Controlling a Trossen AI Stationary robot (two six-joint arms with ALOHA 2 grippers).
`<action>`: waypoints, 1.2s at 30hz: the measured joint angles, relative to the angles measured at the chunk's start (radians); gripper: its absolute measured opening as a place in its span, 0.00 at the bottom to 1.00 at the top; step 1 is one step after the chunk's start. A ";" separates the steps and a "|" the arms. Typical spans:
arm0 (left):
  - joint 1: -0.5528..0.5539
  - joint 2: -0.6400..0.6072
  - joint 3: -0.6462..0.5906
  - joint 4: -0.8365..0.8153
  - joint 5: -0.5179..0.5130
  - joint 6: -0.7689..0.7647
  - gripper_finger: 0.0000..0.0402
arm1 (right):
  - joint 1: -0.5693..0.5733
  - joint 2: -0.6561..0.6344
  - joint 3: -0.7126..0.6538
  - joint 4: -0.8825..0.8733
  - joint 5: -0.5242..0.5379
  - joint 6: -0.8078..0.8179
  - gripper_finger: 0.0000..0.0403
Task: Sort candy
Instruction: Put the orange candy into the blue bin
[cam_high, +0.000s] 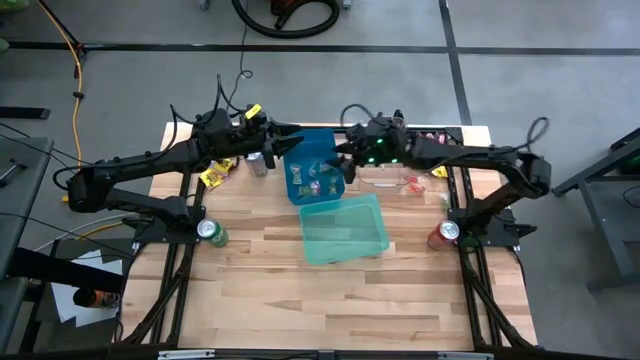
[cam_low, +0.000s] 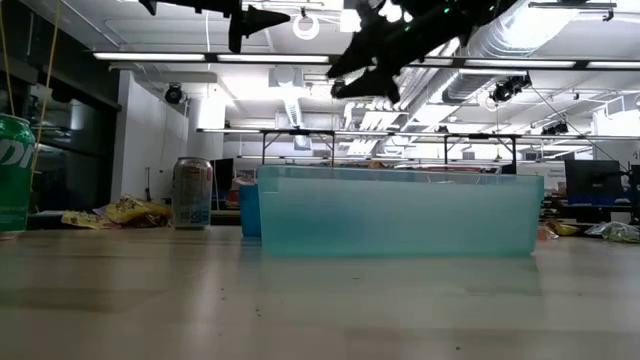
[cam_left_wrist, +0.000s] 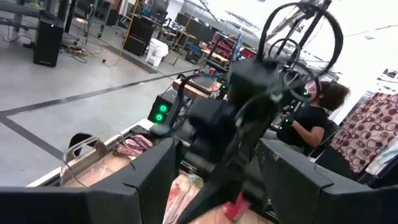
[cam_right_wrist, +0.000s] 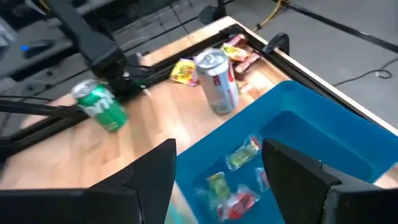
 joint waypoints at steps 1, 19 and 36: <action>0.004 0.000 0.000 -0.001 0.001 0.002 0.54 | -0.005 -0.031 0.000 -0.036 -0.007 -0.001 0.58; 0.044 0.000 0.000 -0.006 0.062 0.017 0.54 | 0.009 -0.344 0.000 -0.291 0.067 -0.056 0.58; 0.044 0.000 0.000 -0.006 0.057 0.044 0.54 | -0.022 -0.491 -0.015 -1.094 0.630 0.479 0.58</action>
